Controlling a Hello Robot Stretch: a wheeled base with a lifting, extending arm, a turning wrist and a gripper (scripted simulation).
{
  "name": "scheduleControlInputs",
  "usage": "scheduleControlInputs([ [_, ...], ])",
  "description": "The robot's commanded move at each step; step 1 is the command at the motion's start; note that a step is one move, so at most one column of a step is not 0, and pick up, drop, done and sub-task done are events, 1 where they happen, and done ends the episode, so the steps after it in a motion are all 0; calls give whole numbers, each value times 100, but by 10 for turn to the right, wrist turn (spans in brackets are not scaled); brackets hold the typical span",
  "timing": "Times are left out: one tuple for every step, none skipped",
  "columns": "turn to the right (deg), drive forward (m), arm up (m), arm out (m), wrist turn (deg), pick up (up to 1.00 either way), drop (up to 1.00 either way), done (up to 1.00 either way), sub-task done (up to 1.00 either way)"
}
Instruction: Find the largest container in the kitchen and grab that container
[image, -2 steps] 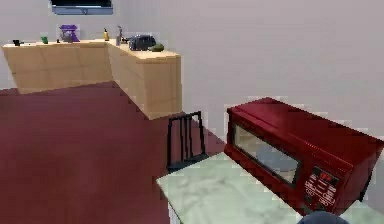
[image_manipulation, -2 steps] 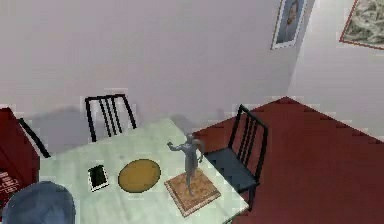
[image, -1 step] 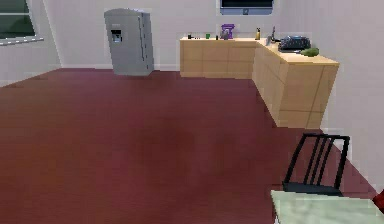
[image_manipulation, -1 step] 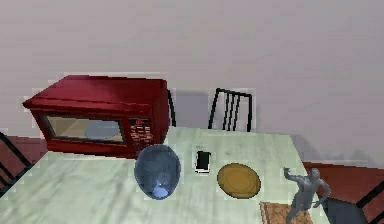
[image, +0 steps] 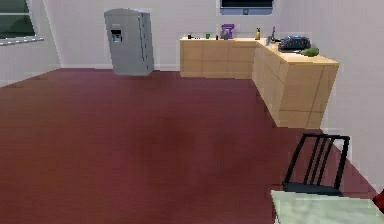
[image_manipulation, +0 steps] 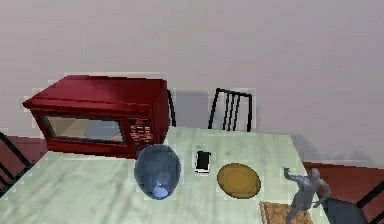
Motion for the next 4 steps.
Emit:
scheduleControlInputs([
  [0, 0, 30, 0, 0, 0, 0, 0, 0],
  [0, 0, 0, 20, 0, 0, 0, 0, 0],
  [0, 0, 0, 0, 450, 0, 0, 0, 0],
  [0, 0, 0, 0, 450, 0, 0, 0, 0],
])
